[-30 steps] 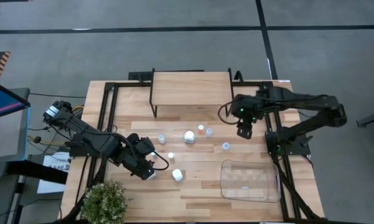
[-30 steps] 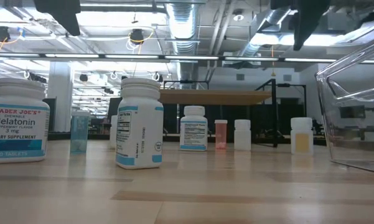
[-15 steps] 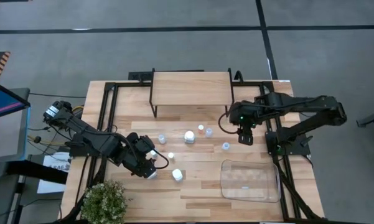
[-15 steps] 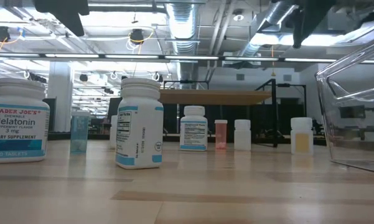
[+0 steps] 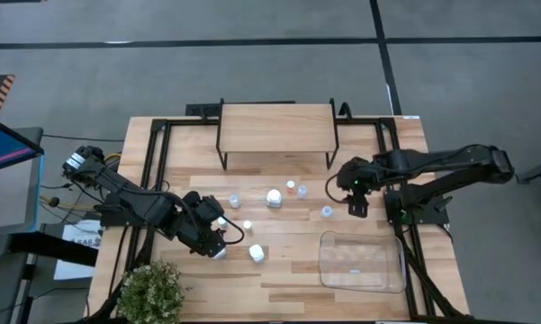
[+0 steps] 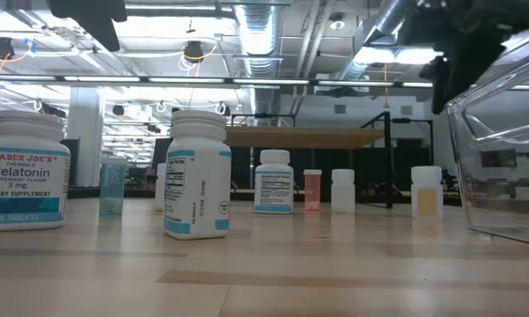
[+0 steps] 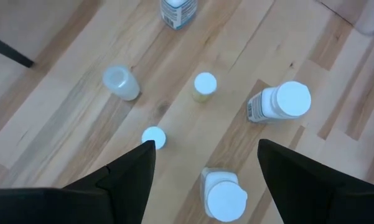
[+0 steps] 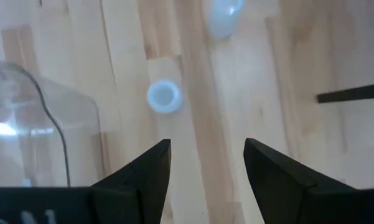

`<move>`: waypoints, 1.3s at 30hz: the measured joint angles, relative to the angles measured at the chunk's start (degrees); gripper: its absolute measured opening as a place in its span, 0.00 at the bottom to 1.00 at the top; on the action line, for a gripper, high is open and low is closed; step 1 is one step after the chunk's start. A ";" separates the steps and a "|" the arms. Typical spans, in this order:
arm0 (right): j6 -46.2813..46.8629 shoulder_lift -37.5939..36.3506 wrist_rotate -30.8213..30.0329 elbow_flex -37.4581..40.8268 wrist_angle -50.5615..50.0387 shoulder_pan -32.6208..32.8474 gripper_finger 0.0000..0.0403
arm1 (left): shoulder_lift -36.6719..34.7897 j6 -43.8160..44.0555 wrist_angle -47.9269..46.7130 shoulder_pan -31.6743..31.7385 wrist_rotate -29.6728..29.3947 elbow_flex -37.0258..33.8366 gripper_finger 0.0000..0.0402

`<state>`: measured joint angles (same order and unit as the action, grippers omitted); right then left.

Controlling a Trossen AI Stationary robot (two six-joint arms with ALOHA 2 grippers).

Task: Pick and place medicine bottles onto shelf by color
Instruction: Put the right transparent pill bottle on the shelf

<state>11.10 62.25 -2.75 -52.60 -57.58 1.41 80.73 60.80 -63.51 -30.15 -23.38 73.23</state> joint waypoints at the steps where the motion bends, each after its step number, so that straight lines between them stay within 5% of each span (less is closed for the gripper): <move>1: 0.00 0.63 0.00 0.68 0.40 0.51 0.55 | 0.00 -0.06 0.00 0.00 -0.03 0.00 0.67; 20: -0.61 17.70 -0.08 2.38 10.29 7.46 0.57 | -0.04 -0.13 -0.01 0.00 -1.51 -0.04 0.67; 39: -0.94 19.59 -0.24 2.34 15.37 4.70 0.60 | -0.02 -0.15 0.00 0.00 -1.49 -0.04 0.67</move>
<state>10.15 81.84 -2.98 -50.26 -42.22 6.11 80.71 60.64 -63.51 -30.15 -24.86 73.19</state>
